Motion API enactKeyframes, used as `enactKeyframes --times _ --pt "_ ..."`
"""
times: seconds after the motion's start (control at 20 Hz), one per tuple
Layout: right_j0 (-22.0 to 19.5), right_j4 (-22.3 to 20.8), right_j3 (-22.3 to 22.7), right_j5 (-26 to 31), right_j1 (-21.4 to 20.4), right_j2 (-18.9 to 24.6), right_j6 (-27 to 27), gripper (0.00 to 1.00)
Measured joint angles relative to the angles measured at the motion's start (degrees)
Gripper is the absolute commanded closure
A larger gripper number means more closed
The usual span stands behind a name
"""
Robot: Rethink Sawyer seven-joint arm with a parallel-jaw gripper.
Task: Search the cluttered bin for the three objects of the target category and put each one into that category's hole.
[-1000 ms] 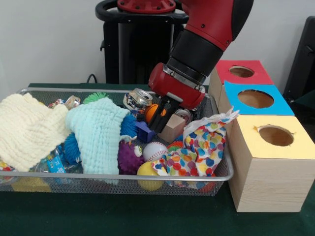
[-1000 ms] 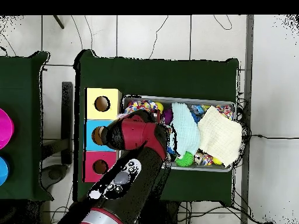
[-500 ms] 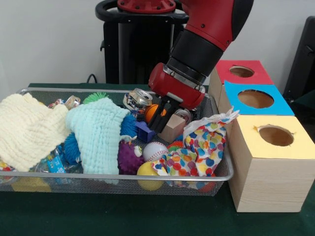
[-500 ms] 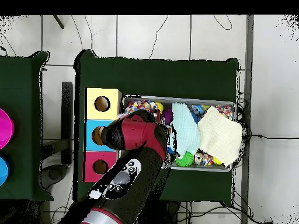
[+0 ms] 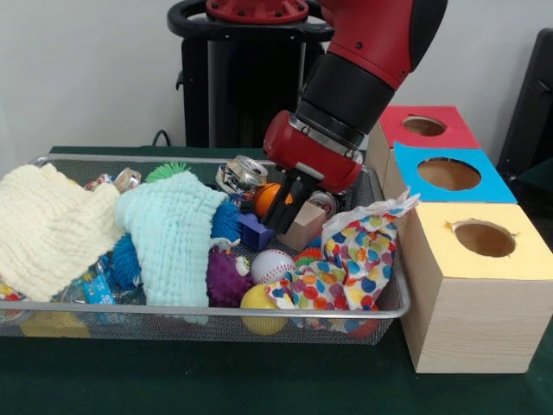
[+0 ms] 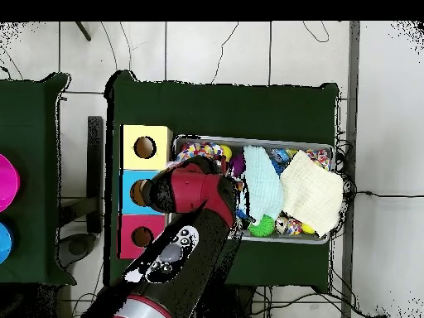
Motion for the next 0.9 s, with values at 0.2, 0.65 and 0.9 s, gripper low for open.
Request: enactKeyframes --times 0.2,0.65,0.9 --pt "0.18 0.09 0.0 -0.01 0.0 0.0 0.0 1.0" --pt "0.74 0.24 0.0 0.0 0.0 0.01 0.0 1.0" --pt "0.77 0.28 -0.01 0.0 -0.01 0.01 0.0 1.0"
